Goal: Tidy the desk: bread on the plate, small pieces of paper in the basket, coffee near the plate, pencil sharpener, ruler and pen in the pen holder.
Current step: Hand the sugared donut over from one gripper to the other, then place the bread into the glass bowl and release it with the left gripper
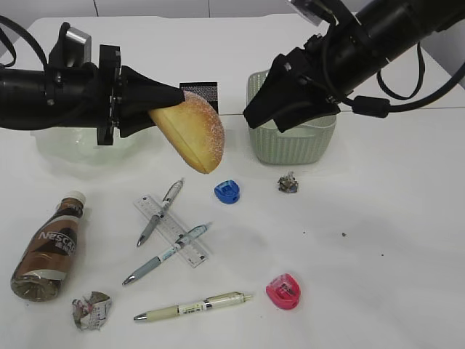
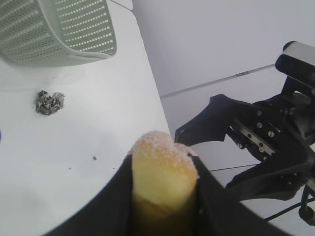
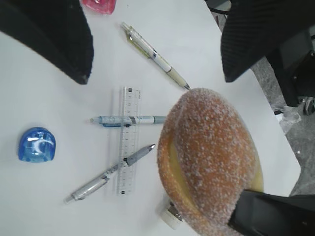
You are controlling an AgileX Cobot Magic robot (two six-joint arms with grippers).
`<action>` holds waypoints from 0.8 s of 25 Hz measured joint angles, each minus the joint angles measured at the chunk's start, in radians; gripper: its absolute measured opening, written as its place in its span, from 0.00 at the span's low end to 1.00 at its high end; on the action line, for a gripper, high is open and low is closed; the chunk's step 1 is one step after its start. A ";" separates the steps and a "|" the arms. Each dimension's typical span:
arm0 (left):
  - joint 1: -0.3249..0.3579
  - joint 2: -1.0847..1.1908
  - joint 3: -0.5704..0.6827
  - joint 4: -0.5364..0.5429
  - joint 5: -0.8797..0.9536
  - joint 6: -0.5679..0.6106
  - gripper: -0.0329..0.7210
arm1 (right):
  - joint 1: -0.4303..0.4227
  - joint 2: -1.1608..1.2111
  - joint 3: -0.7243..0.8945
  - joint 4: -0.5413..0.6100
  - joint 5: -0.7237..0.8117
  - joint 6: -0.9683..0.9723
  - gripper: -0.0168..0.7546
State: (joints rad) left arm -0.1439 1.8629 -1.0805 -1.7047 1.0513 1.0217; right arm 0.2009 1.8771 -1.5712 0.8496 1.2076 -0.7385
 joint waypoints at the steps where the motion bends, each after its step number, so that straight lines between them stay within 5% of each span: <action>1: 0.005 0.000 0.000 0.005 -0.004 0.000 0.30 | -0.002 0.000 0.000 -0.017 0.000 0.000 0.79; 9: 0.121 0.000 -0.011 0.160 -0.058 -0.025 0.30 | -0.015 0.000 0.000 -0.126 0.002 0.000 0.79; 20: 0.147 0.001 -0.384 0.981 -0.005 -0.491 0.30 | -0.015 -0.001 -0.012 -0.261 0.006 0.065 0.78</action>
State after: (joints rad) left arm 0.0027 1.8635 -1.4644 -0.7236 1.0465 0.5304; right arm 0.1861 1.8758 -1.5836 0.5889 1.2136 -0.6733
